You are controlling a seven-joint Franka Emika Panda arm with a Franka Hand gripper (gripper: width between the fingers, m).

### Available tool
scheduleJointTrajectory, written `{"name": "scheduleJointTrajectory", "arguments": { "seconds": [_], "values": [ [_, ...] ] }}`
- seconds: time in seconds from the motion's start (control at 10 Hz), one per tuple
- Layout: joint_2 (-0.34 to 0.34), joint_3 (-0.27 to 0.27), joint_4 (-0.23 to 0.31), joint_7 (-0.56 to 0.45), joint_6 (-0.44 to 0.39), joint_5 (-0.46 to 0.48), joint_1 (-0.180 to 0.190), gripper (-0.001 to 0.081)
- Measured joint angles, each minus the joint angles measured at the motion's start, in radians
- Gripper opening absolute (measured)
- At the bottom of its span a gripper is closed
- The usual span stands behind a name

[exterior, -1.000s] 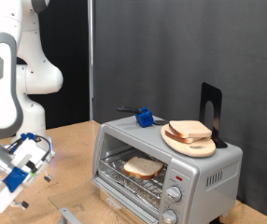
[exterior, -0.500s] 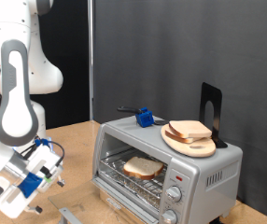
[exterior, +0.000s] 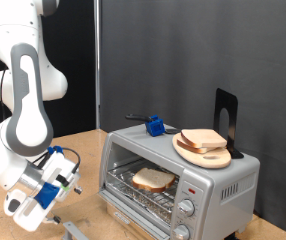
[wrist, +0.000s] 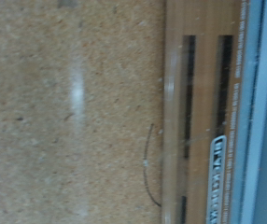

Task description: Make a piece of toast with the oven

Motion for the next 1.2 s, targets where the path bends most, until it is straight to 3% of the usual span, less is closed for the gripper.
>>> {"name": "scheduleJointTrajectory", "arguments": {
  "seconds": [0.2,0.6,0.9,1.2],
  "values": [
    [-0.042,-0.008,-0.011,0.042,-0.091,-0.033,-0.008,0.08],
    [-0.143,-0.048,-0.013,0.113,-0.336,-0.08,-0.057,0.08],
    [-0.232,-0.044,-0.024,0.156,-0.38,-0.073,-0.058,0.08],
    [-0.34,-0.009,-0.056,0.225,-0.348,-0.002,-0.048,0.08]
  ]
}}
